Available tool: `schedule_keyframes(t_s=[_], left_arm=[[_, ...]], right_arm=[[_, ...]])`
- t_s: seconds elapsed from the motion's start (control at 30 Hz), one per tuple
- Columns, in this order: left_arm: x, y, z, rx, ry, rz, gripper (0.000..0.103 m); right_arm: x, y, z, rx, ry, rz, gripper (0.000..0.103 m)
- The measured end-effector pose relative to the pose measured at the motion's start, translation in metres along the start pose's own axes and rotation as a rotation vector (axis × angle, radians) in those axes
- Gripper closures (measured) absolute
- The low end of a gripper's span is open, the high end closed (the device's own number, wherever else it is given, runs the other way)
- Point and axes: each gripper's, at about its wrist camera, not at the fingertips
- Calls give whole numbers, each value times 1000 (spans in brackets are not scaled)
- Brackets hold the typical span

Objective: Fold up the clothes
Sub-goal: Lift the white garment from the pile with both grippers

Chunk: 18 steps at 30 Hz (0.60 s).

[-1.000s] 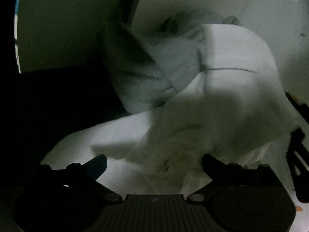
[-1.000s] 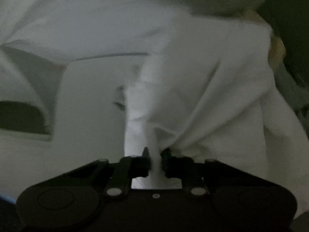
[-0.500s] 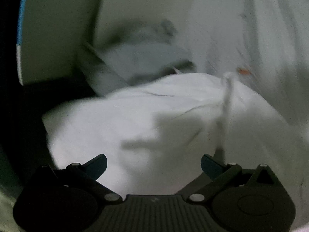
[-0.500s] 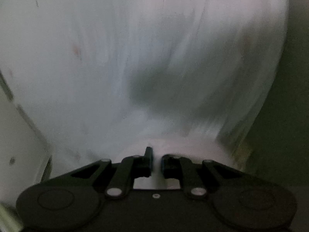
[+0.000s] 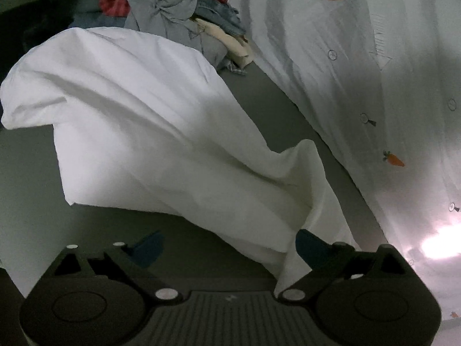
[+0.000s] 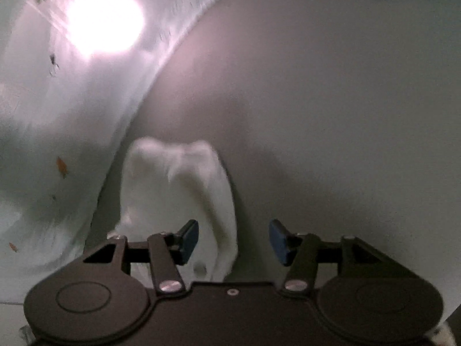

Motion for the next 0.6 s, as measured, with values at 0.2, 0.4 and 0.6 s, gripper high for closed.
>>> schedule_keyframes(t_s=[0.2,0.4,0.6], left_arm=[[-32,1,-21,-12,-3,11,14],[-79,15,-76,16,-184,-10,15],[-136,39,-112,48,-252,-40,14]], right_arm=[[47,45,-15,-52,48,-62,44],[87,74,-11,-69,249,-81,42],[146,72,-4,-122,498,9,42]])
Point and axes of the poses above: each gripper's, at about its wrist camera, not at the fingertips, and y roughly the way its jaws point, z to its right, x to its underside, and after that the axes turned 13 degrees about -x, right-handed
